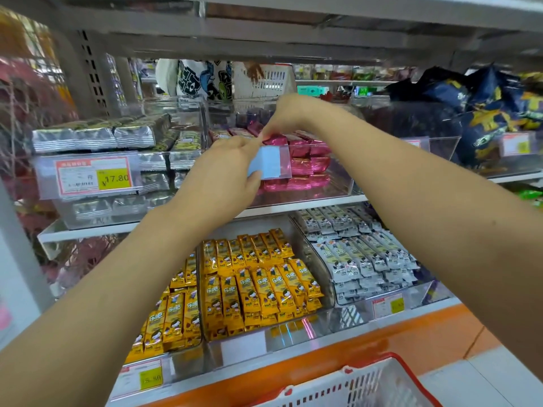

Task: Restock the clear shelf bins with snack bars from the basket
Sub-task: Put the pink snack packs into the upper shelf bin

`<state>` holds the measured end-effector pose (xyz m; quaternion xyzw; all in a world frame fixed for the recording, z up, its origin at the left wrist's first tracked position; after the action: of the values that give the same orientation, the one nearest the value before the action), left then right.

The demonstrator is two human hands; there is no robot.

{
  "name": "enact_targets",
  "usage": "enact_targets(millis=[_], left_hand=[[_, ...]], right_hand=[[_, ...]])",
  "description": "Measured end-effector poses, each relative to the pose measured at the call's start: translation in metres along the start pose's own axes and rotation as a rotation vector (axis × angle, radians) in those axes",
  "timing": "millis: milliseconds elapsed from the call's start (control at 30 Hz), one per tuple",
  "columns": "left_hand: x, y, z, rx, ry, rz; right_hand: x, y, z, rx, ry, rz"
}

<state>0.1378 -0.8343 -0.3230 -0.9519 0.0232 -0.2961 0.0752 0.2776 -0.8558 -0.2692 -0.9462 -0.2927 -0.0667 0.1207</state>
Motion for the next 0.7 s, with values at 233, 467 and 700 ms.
enact_targets(millis=[233,467,700], left_hand=[[0.001,-0.001,0.001,-0.019,-0.001,-0.005],[0.001,-0.002,0.002,-0.035,-0.004,-0.001],[0.001,0.0,-0.001,-0.032,-0.013,-0.012]], right_hand=[[-0.005,-0.012,0.004,-0.16,-0.006,-0.013],[-0.006,-0.031,0.003,-0.429,0.009,-0.026],[-0.003,-0.036,0.004,-0.286,-0.091,-0.012]])
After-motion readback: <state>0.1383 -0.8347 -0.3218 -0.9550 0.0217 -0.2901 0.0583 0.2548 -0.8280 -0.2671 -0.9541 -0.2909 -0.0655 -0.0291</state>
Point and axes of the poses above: each hand's wrist, its own x-axis towards the middle knuckle, its own z-axis out of the palm, y = z × x, the point moved 7 cm from there along x, towards the middle knuckle, and after that the axes turned 15 degrees about z, right-handed, at the moved point
